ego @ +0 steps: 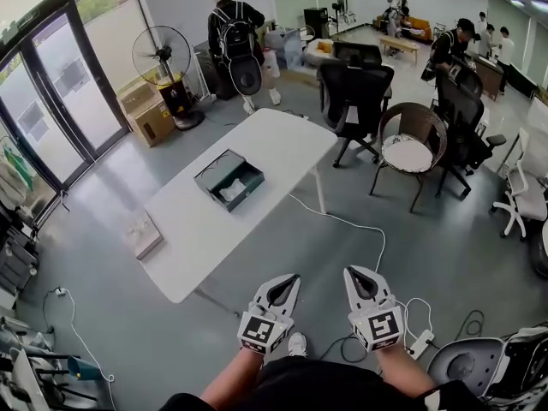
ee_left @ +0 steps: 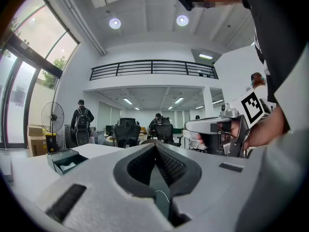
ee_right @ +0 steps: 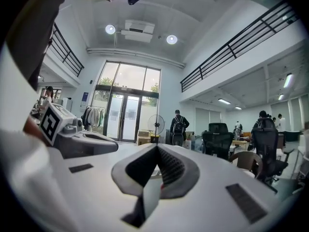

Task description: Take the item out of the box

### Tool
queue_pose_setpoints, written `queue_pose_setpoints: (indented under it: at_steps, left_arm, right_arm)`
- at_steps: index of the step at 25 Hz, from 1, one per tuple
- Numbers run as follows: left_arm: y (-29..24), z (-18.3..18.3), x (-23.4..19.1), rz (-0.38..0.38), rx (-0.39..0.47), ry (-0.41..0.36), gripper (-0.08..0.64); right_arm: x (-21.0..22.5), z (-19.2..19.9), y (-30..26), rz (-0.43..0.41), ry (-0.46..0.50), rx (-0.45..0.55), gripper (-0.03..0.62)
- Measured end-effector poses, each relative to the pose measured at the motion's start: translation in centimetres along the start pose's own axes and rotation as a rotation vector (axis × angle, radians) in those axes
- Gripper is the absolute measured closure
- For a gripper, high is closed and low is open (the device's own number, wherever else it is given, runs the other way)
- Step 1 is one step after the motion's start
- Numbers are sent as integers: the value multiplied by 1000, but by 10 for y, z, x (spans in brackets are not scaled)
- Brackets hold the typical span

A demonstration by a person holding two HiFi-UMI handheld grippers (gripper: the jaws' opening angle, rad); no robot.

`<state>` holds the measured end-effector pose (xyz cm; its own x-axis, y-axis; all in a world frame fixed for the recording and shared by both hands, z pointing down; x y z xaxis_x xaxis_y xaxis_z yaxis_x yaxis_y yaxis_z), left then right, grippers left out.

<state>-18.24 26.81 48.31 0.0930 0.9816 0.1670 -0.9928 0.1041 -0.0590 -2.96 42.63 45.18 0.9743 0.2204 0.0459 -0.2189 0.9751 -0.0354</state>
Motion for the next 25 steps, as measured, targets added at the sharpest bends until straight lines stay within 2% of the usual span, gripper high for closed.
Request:
queue_pose_setpoints:
  at_steps: [10, 18, 25]
  left_arm:
    - [-10, 16, -90, 8, 17, -2, 552]
    - [-8, 26, -124, 12, 7, 5, 552]
    - [-26, 37, -141, 1, -22, 24, 552]
  right_arm:
    - [-18, 1, -93, 3, 11, -14, 586]
    - [-28, 7, -127, 2, -7, -37, 586]
    - [-16, 12, -155, -15, -14, -40, 586]
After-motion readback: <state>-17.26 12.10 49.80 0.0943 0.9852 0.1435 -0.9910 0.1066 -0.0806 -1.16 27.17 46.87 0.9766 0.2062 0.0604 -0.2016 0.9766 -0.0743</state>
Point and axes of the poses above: the fingertips, and each gripper's own axes: y backward along the fingers, x to its right, z out of its underside, the point moved 9 cm from there along y, backward along the fingers, and after that the axes turned 8 degrees about -y, right-handed, at the moved point
